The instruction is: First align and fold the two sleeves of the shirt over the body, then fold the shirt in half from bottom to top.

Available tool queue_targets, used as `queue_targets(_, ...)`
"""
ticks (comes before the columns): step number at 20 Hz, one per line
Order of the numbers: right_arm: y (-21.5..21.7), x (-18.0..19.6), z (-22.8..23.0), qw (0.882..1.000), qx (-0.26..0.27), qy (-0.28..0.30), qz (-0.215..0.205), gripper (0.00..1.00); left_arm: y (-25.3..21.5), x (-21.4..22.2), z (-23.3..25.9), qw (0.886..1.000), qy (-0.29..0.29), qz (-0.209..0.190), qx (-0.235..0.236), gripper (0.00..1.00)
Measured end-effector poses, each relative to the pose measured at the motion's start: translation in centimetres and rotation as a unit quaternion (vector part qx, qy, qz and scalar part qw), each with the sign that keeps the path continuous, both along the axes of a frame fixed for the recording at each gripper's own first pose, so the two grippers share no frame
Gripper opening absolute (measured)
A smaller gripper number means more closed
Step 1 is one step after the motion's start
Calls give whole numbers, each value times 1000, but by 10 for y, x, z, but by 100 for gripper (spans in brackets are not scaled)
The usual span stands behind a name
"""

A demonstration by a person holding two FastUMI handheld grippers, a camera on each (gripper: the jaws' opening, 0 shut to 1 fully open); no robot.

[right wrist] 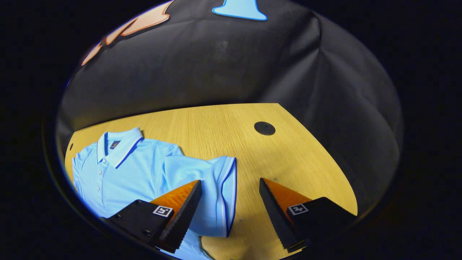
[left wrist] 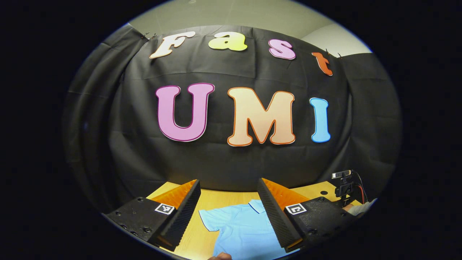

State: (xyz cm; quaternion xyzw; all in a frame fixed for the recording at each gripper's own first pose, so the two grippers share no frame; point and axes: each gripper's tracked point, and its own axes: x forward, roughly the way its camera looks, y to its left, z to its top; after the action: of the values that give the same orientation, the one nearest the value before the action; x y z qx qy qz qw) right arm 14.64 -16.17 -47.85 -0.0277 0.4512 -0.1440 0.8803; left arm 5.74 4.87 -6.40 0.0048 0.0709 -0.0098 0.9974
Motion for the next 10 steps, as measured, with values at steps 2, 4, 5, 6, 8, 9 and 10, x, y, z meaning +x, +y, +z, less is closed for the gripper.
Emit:
queue_targets(2,1,-4,-5,1000,20,10,-8,99,0,2,-1,1000,3,1,0,95)
queue_targets(4,5,-3,-9,999,44,15,-21,98,0,3,-4,1000,5,1,-1,95)
queue_targets(5,3,0,-9,999,43,7,-18,92,-1,4,-6,1000,7,0,-2,95)
queue_targets(6,8,0,-7,999,50,7,-14,93,-1,4,-6,1000,9,0,-4,95)
queue_targets(8,20,2,-10,998,59,4,-5,52,1,5,-7,1000,10,5,-8,95)
queue_targets(9,21,2,-12,999,55,2,-4,32,1,5,-8,1000,10,4,-10,95)
queue_targets(10,24,5,-11,999,51,-1,-3,12,2,4,-8,1000,10,7,-12,95)
